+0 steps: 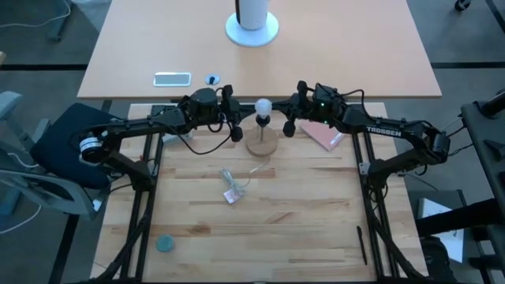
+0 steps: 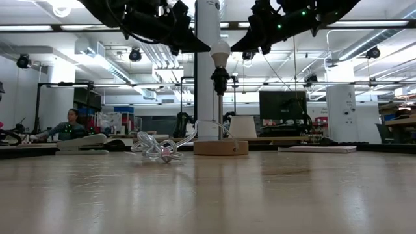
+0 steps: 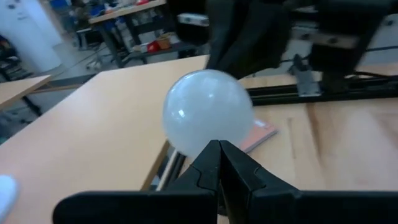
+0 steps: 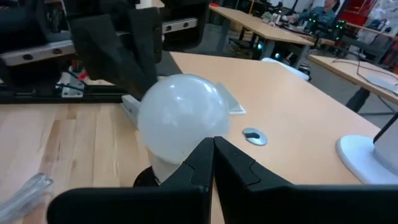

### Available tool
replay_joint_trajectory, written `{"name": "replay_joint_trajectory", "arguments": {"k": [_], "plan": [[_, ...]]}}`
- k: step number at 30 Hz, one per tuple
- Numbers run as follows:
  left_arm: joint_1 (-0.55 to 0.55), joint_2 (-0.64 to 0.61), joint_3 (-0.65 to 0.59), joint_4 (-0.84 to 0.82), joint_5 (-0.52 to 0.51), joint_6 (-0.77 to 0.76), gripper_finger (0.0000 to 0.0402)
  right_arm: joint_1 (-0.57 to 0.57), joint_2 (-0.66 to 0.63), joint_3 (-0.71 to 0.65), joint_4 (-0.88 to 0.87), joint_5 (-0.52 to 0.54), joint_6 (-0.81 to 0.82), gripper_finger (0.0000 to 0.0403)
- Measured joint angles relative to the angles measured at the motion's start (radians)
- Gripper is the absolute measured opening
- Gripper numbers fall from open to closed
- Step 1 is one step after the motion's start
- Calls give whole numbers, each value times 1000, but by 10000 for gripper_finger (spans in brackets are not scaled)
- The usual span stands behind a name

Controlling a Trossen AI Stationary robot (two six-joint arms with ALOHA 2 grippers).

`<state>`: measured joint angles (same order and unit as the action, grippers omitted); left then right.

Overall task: Screw lightbulb
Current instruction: Insert the lightbulb on the desk lamp

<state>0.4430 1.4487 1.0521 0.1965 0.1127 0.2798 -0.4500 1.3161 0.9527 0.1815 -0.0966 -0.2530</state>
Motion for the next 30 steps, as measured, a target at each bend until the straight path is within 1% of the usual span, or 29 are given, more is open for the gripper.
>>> {"name": "replay_joint_trajectory", "arguments": {"k": [11, 17, 20, 24, 26, 29, 30], "plan": [[1, 2, 0, -3, -18, -3, 0, 13, -1, 0, -13, -17, 4, 7], [0, -2, 0, -23, -79, -9, 0, 20, -4, 0, -16, -24, 9, 7], [-1, -14, 0, -59, -89, -9, 0, 20, -15, 0, -37, -8, 11, 7], [-2, -50, 0, -111, -93, -10, 0, 19, -29, 0, -46, 44, 13, 7], [-3, -68, 0, -138, -78, -12, 0, 18, -29, 0, -46, 71, 10, 7], [-4, -77, 0, -126, 1, -12, 0, 12, -24, 0, -26, 78, -5, 7], [-4, -76, 0, -118, 12, -12, 0, 10, -20, 0, -15, 78, -6, 7]]}}
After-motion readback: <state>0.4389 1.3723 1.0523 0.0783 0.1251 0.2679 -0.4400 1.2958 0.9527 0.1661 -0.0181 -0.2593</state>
